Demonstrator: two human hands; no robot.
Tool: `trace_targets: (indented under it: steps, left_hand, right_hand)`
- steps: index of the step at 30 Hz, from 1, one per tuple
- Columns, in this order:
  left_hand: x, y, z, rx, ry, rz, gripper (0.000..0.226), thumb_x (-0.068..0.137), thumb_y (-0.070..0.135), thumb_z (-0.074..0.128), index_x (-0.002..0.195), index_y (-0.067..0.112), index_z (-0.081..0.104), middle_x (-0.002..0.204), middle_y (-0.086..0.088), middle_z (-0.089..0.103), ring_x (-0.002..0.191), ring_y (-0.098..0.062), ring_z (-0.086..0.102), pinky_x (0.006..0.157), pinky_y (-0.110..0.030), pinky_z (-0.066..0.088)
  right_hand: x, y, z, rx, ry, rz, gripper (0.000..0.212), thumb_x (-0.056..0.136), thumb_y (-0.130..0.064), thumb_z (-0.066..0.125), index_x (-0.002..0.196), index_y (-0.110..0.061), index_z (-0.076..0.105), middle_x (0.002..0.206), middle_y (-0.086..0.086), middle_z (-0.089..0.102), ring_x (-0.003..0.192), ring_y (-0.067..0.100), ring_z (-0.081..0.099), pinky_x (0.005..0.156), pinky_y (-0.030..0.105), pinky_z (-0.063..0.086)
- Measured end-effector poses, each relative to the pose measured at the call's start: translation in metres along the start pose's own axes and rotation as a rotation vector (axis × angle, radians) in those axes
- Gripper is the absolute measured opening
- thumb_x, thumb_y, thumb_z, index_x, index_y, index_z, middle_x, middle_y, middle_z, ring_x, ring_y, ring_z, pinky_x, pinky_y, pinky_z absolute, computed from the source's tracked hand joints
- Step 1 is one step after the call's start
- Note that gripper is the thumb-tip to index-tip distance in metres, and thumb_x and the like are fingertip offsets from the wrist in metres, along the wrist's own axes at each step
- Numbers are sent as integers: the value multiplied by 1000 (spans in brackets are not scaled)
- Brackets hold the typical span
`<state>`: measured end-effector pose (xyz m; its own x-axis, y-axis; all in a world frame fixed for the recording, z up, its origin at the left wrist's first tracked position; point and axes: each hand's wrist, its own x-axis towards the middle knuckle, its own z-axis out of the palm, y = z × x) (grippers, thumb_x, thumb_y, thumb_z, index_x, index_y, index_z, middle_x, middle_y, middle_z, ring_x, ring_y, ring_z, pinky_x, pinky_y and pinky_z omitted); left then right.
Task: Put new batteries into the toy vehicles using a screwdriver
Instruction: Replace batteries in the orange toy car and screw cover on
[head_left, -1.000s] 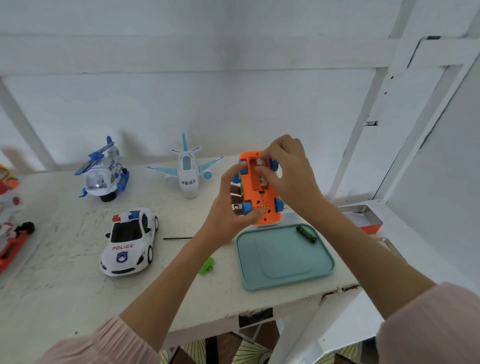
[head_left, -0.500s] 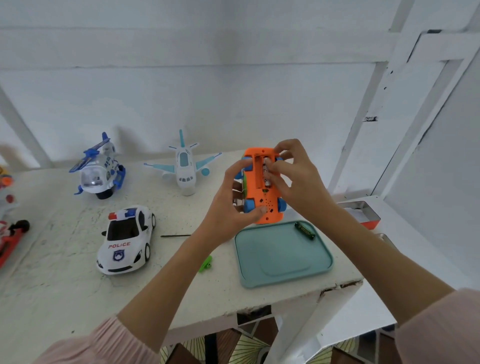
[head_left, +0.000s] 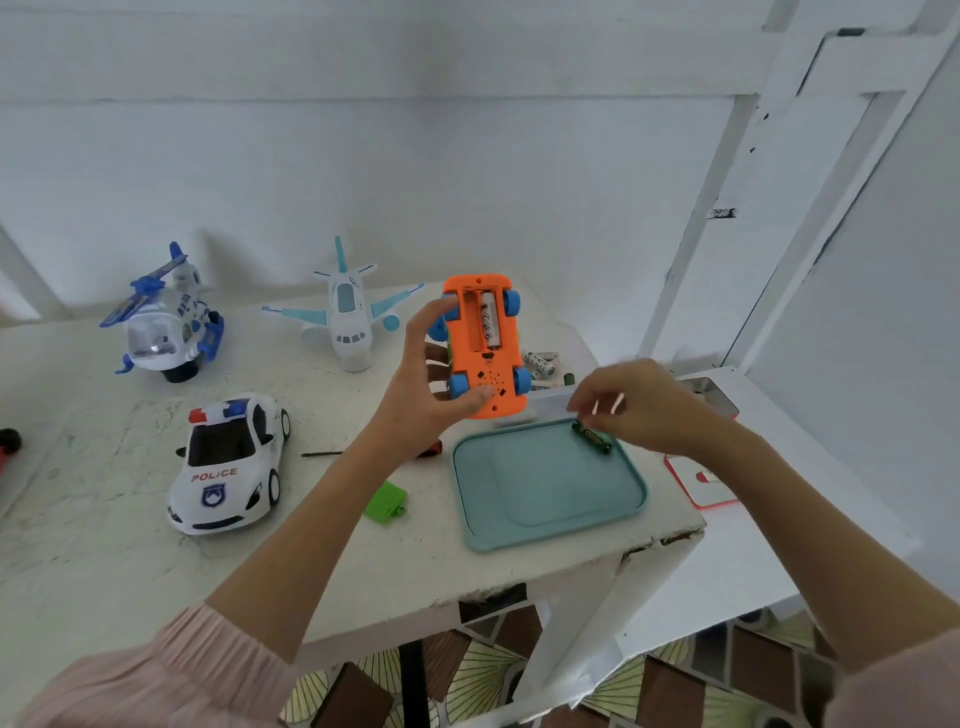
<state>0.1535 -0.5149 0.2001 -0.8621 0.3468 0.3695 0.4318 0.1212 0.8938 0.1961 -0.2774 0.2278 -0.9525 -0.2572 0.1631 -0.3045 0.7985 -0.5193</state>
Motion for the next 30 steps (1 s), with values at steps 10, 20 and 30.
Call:
trace_targets:
  steps: [10,20,30]
  left_hand:
    - [0,-3,0,-8,7,-14,79,75,20,72,133,41,23,123,12,41,92,5,59,73,-17,53]
    - [-1,-4,1,-2,10,-15,80,80,11,74,135,37,22,122,21,37,92,7,59,72,-16,53]
    - [-3,0,2,-4,21,-10,78,81,2,72,130,39,24,120,30,32,91,8,58,75,-20,55]
  right_hand:
    - [-7,20,26,-258,-230,228,52,82,-15,66,131,-20,47,109,3,47,91,12,42,81,22,36]
    - [-9,13,26,-140,-255,134,38,80,-2,58,112,-21,55,76,-2,49,67,10,44,62,20,36]
    - [20,-55,-23,534,192,-16,28,74,1,71,94,-3,52,71,15,63,60,18,61,60,24,52]
